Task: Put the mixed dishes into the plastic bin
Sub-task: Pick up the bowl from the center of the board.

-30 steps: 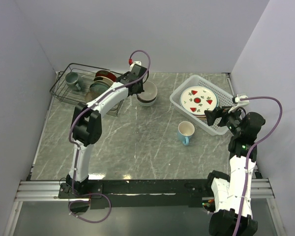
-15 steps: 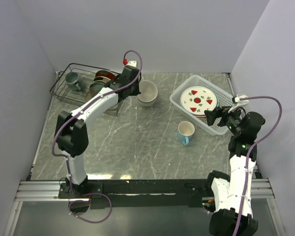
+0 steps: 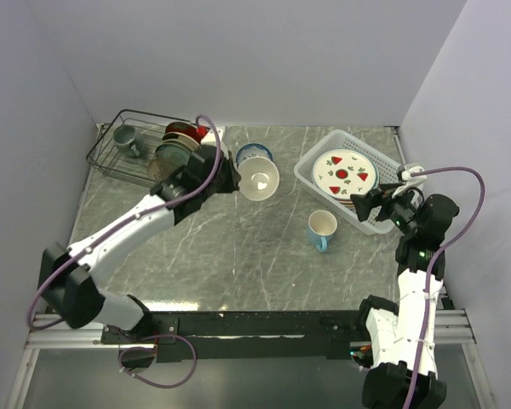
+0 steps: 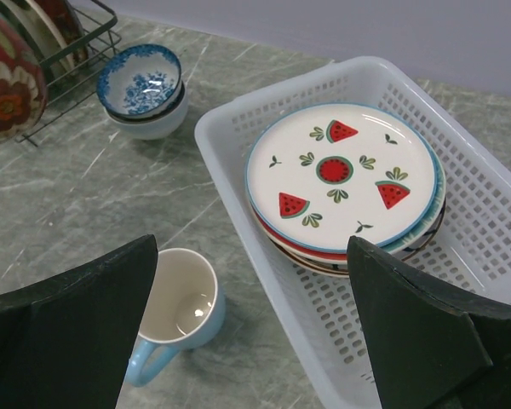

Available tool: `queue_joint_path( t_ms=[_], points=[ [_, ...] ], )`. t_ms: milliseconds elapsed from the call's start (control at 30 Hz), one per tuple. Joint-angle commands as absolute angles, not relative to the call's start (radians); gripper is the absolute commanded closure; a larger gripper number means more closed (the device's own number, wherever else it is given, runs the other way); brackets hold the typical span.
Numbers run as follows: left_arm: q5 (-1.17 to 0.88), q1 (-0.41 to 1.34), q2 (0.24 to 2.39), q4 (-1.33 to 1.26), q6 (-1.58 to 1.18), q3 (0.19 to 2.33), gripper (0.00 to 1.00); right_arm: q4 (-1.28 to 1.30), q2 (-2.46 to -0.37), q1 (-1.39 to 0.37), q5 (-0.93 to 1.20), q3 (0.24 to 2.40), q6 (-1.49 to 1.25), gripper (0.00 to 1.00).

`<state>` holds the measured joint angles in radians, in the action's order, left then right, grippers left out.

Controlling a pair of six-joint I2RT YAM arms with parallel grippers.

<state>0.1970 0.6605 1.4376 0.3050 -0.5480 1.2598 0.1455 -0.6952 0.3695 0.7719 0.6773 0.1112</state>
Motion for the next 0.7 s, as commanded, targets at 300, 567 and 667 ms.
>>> queue_joint_path(
  t_ms=[300,567,667],
  points=[
    [0.481,0.98,1.187,0.008,-0.765,0.999,0.99,0.435,-0.707,0.374,0.953,0.771,0.345,0.0],
    [0.719,1.161,1.242,-0.08,-0.836,0.983,0.99,0.715,-0.664,0.374,0.98,0.87,0.534,0.0],
    [0.774,1.21,1.299,-0.087,-0.847,1.017,0.99,0.759,-0.66,0.373,0.988,0.894,0.548,0.0]
  ],
)
